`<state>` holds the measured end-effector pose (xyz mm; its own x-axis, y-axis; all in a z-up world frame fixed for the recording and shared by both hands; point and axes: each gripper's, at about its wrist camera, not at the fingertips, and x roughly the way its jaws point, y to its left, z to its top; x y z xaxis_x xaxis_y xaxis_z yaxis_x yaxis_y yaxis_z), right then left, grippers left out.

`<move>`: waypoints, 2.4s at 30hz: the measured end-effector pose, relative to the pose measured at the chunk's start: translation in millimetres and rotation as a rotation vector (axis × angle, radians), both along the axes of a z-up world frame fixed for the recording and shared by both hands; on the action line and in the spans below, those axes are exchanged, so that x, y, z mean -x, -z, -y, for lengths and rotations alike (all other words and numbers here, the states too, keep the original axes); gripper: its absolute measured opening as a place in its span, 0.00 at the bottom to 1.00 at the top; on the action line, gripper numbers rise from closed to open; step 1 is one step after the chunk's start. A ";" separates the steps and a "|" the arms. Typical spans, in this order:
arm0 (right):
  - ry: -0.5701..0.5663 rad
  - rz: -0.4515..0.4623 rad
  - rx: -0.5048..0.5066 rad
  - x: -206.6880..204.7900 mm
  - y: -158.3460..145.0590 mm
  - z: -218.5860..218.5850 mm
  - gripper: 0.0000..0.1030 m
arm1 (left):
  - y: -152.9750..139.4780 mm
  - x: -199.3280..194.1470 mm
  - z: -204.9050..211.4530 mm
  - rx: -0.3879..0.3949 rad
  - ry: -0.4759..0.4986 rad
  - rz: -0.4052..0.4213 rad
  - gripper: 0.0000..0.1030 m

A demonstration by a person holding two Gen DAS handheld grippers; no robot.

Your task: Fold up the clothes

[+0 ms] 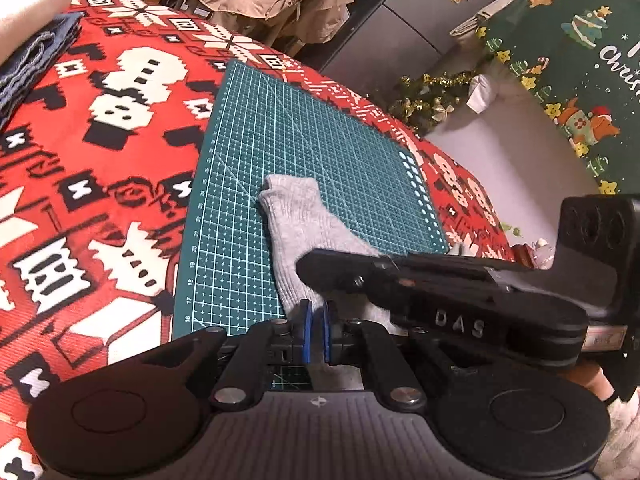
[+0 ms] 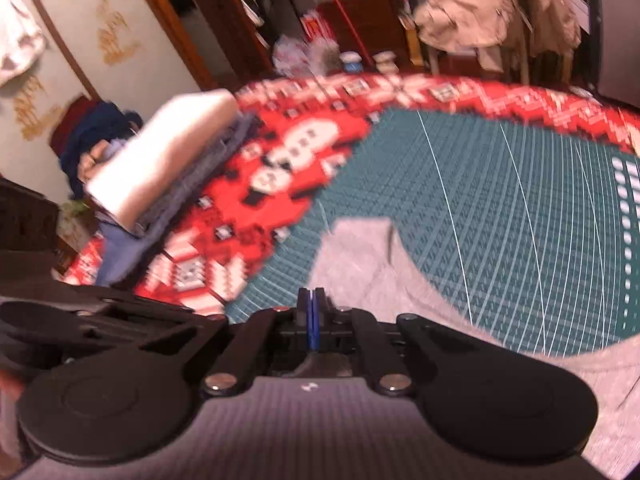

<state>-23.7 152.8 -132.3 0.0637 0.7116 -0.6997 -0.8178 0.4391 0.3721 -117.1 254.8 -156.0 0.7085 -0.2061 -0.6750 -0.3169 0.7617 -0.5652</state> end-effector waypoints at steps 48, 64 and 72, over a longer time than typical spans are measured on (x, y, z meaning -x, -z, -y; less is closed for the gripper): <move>0.057 -0.070 0.030 120.4 -3.5 128.5 0.08 | -7.1 80.8 75.1 -0.041 0.100 -0.136 0.06; 0.252 0.004 0.080 95.9 -6.8 190.3 0.10 | -23.5 59.4 95.5 -0.125 0.171 -0.033 0.05; 0.280 0.038 0.094 102.5 -12.5 204.7 0.06 | -27.4 36.0 115.8 -0.115 0.254 0.022 0.02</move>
<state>-126.2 -51.9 -119.8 0.2759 0.5951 -0.7548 -0.6730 0.6803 0.2904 -153.0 139.0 -128.6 0.6588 -0.3019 -0.6890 -0.0959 0.8748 -0.4750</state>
